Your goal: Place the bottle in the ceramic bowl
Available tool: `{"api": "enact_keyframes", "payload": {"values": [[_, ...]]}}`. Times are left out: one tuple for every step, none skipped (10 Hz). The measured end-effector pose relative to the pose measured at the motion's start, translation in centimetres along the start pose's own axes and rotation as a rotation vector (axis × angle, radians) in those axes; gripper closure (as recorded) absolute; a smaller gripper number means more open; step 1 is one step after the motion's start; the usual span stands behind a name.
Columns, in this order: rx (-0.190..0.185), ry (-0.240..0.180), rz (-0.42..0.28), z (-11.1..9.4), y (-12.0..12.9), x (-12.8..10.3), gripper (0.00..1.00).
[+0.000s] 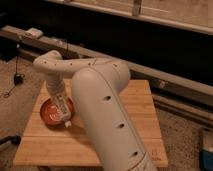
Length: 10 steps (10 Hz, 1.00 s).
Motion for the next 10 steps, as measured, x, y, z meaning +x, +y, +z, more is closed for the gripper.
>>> {"api": "enact_keyframes", "payload": {"values": [[-0.003,-0.007,-0.004,0.3,0.3,-0.1,0.2],[-0.005,-0.016,-0.007,0.5,0.7,-0.3,0.2],[-0.01,-0.026,-0.008,0.5,0.9,-0.5,0.2],[-0.02,-0.056,-0.008,0.0,1.3,-0.7,0.2],[-0.036,-0.085,-0.005,-0.9,1.5,-0.8,0.2],[-0.042,-0.096,-0.001,-1.3,1.4,-0.7,0.2],[-0.04,-0.096,0.0,-1.2,1.2,-0.7,0.2],[-0.041,-0.096,-0.003,-1.2,1.5,-0.8,0.2],[-0.042,-0.095,-0.005,-1.2,1.6,-0.7,0.2],[-0.042,-0.095,-0.004,-1.2,1.6,-0.7,0.2]]}}
